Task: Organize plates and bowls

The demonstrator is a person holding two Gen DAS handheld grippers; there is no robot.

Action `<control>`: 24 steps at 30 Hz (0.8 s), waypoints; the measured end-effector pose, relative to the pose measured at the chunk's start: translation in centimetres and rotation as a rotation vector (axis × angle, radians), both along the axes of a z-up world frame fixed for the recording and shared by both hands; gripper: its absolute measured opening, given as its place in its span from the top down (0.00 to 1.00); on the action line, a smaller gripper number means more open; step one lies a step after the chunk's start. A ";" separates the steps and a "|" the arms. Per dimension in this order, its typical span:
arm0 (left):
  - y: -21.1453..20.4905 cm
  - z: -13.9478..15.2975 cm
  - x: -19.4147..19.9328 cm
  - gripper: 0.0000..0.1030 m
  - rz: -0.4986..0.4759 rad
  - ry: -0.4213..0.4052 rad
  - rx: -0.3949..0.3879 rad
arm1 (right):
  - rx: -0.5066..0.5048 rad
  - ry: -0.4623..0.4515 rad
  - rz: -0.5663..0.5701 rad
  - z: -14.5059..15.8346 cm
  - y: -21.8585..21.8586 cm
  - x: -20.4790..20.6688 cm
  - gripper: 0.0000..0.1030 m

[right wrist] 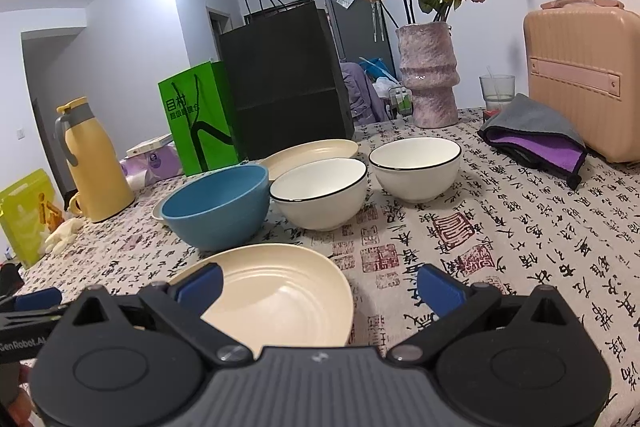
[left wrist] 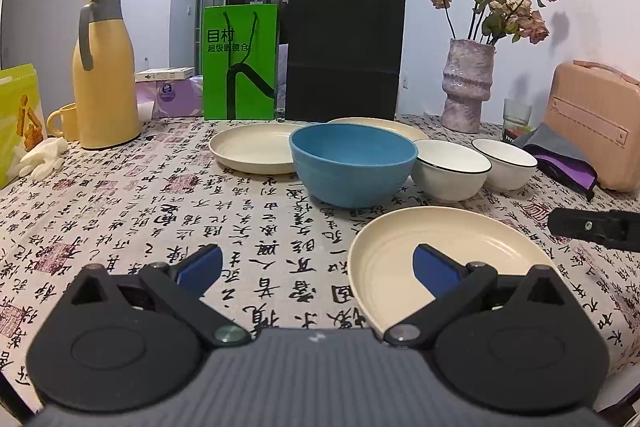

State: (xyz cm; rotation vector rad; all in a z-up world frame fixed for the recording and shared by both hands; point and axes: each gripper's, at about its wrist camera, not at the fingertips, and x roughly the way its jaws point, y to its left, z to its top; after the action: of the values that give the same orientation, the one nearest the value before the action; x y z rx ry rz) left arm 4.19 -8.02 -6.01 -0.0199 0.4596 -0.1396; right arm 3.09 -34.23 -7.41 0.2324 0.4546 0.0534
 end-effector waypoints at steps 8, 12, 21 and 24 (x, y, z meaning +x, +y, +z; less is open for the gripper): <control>1.2 -0.3 0.5 0.00 0.008 0.007 -0.019 | -0.003 0.009 0.006 -0.2 0.2 0.1 0.00; 1.6 -0.4 0.6 0.00 0.011 0.009 -0.023 | -0.005 0.014 0.007 -0.3 0.3 0.3 0.00; 2.2 -0.4 0.7 0.00 0.027 0.002 -0.032 | -0.008 0.015 0.009 -0.2 0.6 0.6 0.00; 2.3 -0.3 0.7 0.00 0.031 -0.001 -0.036 | -0.007 0.012 0.011 -0.1 0.8 0.9 0.00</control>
State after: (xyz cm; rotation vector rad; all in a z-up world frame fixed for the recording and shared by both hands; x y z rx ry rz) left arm 4.93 -5.68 -6.27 -0.0622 0.4556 -0.1176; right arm 3.97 -33.44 -7.48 0.2229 0.4684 0.0615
